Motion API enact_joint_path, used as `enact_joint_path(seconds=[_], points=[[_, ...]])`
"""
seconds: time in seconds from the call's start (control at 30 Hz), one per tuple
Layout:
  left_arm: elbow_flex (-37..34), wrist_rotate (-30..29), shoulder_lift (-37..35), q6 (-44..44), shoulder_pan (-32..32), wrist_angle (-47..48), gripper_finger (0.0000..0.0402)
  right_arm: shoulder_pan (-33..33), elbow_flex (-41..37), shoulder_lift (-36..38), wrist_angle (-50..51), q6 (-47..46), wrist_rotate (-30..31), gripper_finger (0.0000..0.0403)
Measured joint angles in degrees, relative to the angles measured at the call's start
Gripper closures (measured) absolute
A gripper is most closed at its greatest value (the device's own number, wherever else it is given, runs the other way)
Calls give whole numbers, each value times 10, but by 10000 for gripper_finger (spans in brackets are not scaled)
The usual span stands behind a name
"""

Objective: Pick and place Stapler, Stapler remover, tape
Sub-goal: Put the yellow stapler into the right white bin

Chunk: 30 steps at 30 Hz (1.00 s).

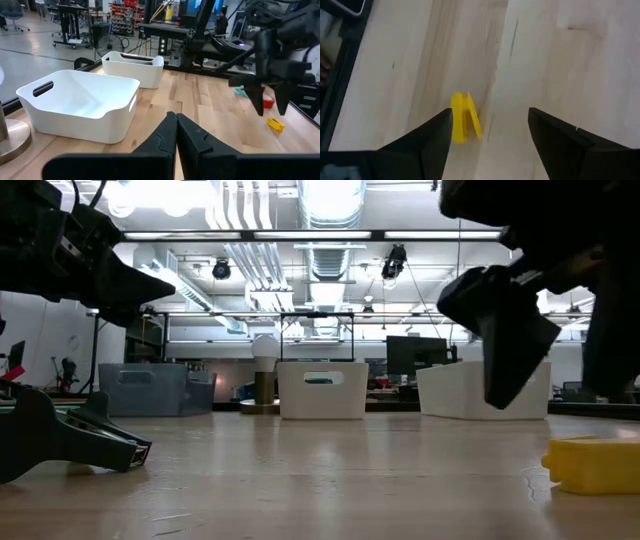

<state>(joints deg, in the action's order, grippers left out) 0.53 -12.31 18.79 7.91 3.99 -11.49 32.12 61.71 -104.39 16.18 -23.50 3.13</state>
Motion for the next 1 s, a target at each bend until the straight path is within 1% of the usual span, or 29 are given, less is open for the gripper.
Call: enact_joint_path(seconds=[0.1,0.23,0.43,0.63,0.73,1.0], points=[[0,0,0,0,0,0,390,8,23,-26,-3,-12,1,143],[0,0,0,0,0,0,390,18,42,-55,10,-29,-1,149],[0,0,0,0,0,3,390,29,69,-74,84,-43,3,156],[0,0,2,0,0,10,390,27,68,-78,85,-40,8,160],[0,0,2,0,0,10,390,27,67,-77,86,-30,22,173],[0,0,2,0,0,10,390,23,71,-79,87,-25,31,223]])
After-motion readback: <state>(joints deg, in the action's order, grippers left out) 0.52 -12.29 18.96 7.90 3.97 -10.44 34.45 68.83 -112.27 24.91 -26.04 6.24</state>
